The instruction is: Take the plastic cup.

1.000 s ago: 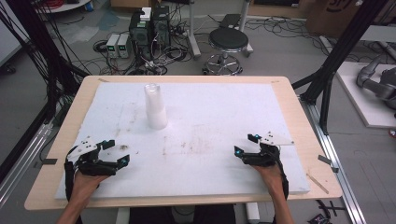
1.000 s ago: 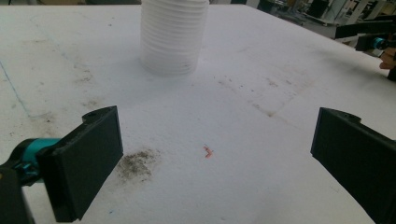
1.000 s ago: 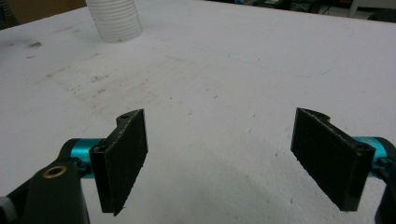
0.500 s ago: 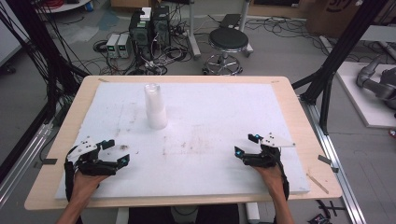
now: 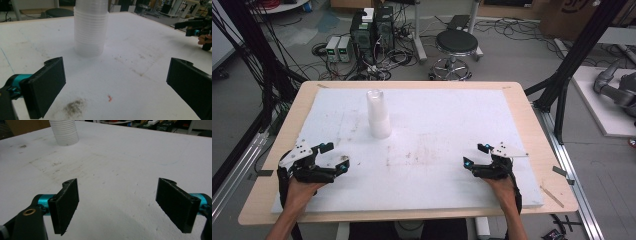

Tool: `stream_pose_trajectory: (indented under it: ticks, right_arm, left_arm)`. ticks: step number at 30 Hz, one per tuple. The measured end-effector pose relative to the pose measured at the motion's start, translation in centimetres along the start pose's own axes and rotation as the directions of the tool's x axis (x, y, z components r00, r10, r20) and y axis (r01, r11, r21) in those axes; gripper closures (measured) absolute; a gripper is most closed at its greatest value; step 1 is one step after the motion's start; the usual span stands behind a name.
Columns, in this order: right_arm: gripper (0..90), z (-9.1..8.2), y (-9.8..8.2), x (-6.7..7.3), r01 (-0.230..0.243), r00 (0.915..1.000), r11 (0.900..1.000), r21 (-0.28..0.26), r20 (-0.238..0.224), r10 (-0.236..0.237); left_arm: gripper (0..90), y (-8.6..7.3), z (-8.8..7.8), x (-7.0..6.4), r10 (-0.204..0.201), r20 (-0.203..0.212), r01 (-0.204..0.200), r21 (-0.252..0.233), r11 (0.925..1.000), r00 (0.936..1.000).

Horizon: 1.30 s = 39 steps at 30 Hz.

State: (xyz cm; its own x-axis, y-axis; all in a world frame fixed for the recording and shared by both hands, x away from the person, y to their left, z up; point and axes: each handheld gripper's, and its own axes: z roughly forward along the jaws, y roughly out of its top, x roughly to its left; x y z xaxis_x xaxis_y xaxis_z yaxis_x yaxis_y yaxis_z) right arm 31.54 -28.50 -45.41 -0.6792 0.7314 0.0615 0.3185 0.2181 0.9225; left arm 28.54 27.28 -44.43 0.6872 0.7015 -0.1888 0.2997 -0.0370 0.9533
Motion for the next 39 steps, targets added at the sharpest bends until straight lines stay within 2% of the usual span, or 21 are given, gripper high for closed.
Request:
stream_pose_trajectory:
  ticks: [6, 7, 9, 15, 18, 19, 21, 22, 29, 32, 35, 39]
  right_arm:
    - [18.8, 0.0, 0.0, 0.1, 0.009, 0.9999, 1.0, -0.004, -0.005, -0.009]
    - [18.8, 0.0, 0.0, 0.1, 0.009, 0.9999, 1.0, -0.004, -0.005, -0.009]
    - [18.8, 0.0, 0.0, 0.0, 0.004, 0.9999, 1.0, -0.001, -0.009, -0.004]
    - [18.8, -0.1, 0.0, -0.1, -0.008, 0.9999, 1.0, -0.004, -0.014, 0.008]
    - [18.8, -0.1, 0.0, -0.1, -0.005, 0.9999, 1.0, -0.007, -0.015, 0.005]
    - [18.8, -0.1, 0.0, -0.1, -0.006, 0.9999, 1.0, -0.004, -0.016, 0.006]
    - [18.8, -0.1, 0.0, -0.1, -0.006, 0.9999, 1.0, -0.004, -0.016, 0.006]
    - [18.8, -0.1, 0.0, -0.1, -0.009, 0.9998, 1.0, -0.002, -0.016, 0.009]
    - [18.8, -0.1, 0.0, -0.1, -0.009, 0.9999, 1.0, -0.007, -0.014, 0.009]
    - [18.8, 0.0, 0.0, -0.2, -0.005, 0.9999, 1.0, -0.002, -0.014, 0.005]
    - [18.8, 0.0, 0.0, -0.2, -0.008, 0.9999, 1.0, 0.0, -0.012, 0.008]
    - [18.8, 0.0, 0.0, -0.1, -0.018, 0.9997, 1.0, 0.0, -0.015, 0.018]
  left_arm:
    - [2.1, 3.5, 0.4, 0.7, 0.035, 0.029, -0.035, -0.005, 0.9994, 0.999]
    - [2.1, 3.5, 0.4, 0.7, 0.035, 0.029, -0.035, -0.005, 0.9994, 0.999]
    - [2.1, 5.6, 0.5, 1.2, 0.05, 0.045, -0.05, -0.018, 0.9986, 0.9977]
    - [2.1, 9.0, 1.3, 2.2, 0.088, 0.056, -0.088, -0.003, 0.9961, 0.9945]
    - [2.1, 9.9, 1.9, 2.4, 0.1, 0.064, -0.101, 0.009, 0.9949, 0.9929]
    - [2.1, 10.8, 2.5, 2.6, 0.118, 0.069, -0.12, 0.021, 0.9926, 0.9906]
    - [2.1, 11.2, 2.8, 2.7, 0.123, 0.07, -0.125, 0.03, 0.9917, 0.9899]
    - [2.1, 11.9, 3.4, 2.8, 0.133, 0.072, -0.136, 0.036, 0.9901, 0.9886]
    - [2.1, 13.5, 5.7, 3.1, 0.15, 0.084, -0.157, 0.076, 0.9847, 0.985]
    - [2.1, 14.4, 7.0, 3.2, 0.167, 0.098, -0.177, 0.1, 0.9792, 0.9811]
    - [2.1, 15.4, 8.2, 3.2, 0.189, 0.107, -0.203, 0.142, 0.9688, 0.9761]
    - [2.1, 16.5, 9.7, 3.1, 0.198, 0.132, -0.22, 0.176, 0.9596, 0.9713]
